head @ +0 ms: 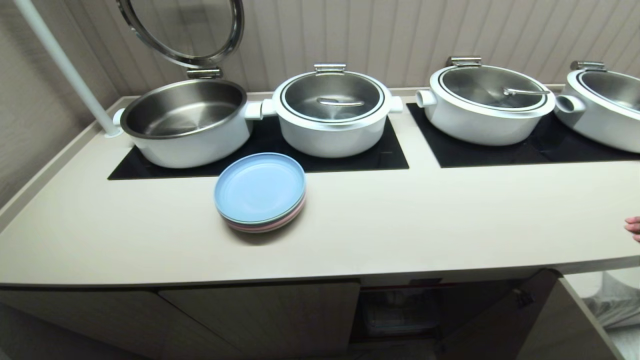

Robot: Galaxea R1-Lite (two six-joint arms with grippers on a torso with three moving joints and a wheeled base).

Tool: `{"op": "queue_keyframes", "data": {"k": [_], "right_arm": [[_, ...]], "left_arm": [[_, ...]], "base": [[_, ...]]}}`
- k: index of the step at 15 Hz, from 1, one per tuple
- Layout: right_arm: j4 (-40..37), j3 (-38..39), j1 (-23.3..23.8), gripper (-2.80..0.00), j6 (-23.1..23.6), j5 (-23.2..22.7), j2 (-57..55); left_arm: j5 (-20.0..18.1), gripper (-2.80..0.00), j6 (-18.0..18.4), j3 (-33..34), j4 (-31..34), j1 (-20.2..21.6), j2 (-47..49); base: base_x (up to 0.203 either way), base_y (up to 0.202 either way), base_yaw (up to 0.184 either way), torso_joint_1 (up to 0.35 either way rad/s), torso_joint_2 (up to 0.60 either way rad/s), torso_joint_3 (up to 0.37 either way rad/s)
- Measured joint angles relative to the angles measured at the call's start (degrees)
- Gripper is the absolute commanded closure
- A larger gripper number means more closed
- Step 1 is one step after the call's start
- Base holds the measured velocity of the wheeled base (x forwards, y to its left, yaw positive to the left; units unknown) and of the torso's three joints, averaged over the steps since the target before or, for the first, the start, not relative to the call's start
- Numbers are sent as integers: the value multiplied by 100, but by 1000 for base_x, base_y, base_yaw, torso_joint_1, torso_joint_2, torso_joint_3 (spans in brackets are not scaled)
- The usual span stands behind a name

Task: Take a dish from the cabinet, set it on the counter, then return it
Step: Put it back into the cabinet

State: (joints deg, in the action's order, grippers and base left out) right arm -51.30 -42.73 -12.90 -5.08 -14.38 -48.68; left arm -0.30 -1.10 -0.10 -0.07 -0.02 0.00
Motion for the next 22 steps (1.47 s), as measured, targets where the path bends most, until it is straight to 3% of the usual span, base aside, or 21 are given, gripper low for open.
{"op": "queue_keyframes", "data": {"k": [10,15,22], "right_arm": [[-132,398,-573,0,167,-123,414],[-529,586,-605,0,816,-92,513],[-545,624,-603,0,856,-96,516]], "left_arm": [[-1,0,-4,0,0,-2,0],[1,0,-1,0,0,-5,0],[-3,0,-2,0,0,-2,0]], "base": [[0,0,0,0,0,0],[0,0,0,0,0,0],[0,0,0,0,0,0]]}}
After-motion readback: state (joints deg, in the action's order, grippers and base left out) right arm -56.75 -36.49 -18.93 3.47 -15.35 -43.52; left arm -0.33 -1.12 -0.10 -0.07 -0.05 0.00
